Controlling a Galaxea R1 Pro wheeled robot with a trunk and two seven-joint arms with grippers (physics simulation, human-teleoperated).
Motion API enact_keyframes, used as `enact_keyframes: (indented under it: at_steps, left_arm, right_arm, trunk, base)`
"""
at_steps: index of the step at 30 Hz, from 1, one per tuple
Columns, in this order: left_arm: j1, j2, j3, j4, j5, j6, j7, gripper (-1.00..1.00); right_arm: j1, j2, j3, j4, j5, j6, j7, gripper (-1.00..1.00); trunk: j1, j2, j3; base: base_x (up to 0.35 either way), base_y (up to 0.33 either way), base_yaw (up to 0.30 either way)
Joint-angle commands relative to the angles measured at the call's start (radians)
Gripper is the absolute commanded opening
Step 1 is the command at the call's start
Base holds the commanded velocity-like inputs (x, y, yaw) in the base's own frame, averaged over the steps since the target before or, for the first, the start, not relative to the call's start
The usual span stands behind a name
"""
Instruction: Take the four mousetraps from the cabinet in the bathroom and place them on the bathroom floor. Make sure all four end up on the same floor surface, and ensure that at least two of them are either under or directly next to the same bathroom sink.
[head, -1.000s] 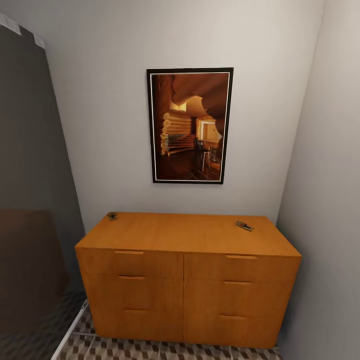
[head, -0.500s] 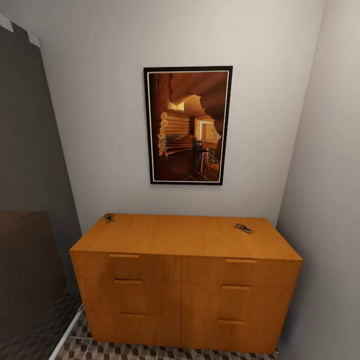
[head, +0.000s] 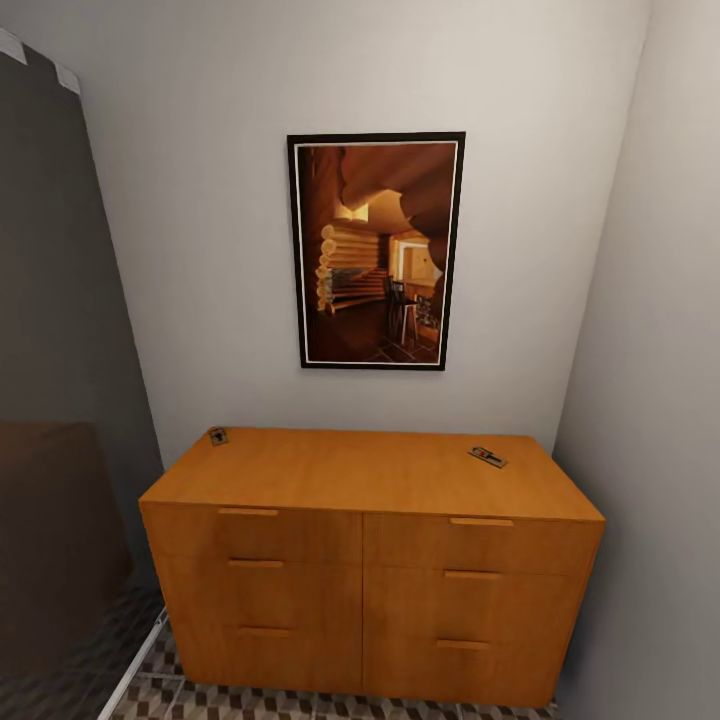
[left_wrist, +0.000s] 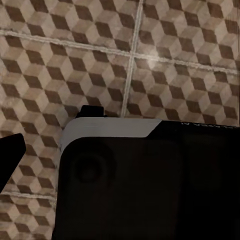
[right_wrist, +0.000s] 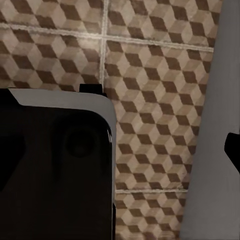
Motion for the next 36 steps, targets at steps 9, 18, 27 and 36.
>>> enact_keyframes:
  at_steps: [9,18,27,36]
  left_arm:
    - [-0.036,-0.016,-0.038,-0.003,0.058,-0.038,0.005,1.0]
    - [-0.041,-0.015,-0.04,-0.013,0.065,-0.038,0.007,1.0]
    - [-0.045,0.02,-0.042,-0.064,0.06,-0.009,0.033,1.0]
    - [-0.044,0.069,-0.045,-0.115,0.054,0.042,0.038,1.0]
  right_arm:
    - [-0.035,-0.006,0.036,0.015,-0.007,-0.038,-0.052,1.0]
    - [-0.039,-0.007,0.045,0.016,0.007,-0.041,-0.059,1.0]
    - [-0.034,-0.024,0.045,-0.025,0.004,0.002,-0.058,1.0]
    - [-0.033,-0.03,0.041,-0.075,0.0,0.053,-0.056,1.0]
  trunk:
    - [0.0,-0.001,-0.001]
    - [0.0,-0.001,-0.001]
    - [0.0,-0.001,-0.001]
    - [0.0,-0.001,-0.001]
  base:
    - [0.0,0.0,0.0]
    - [0.0,0.0,0.0]
    - [0.0,0.0,0.0]
    - [0.0,0.0,0.0]
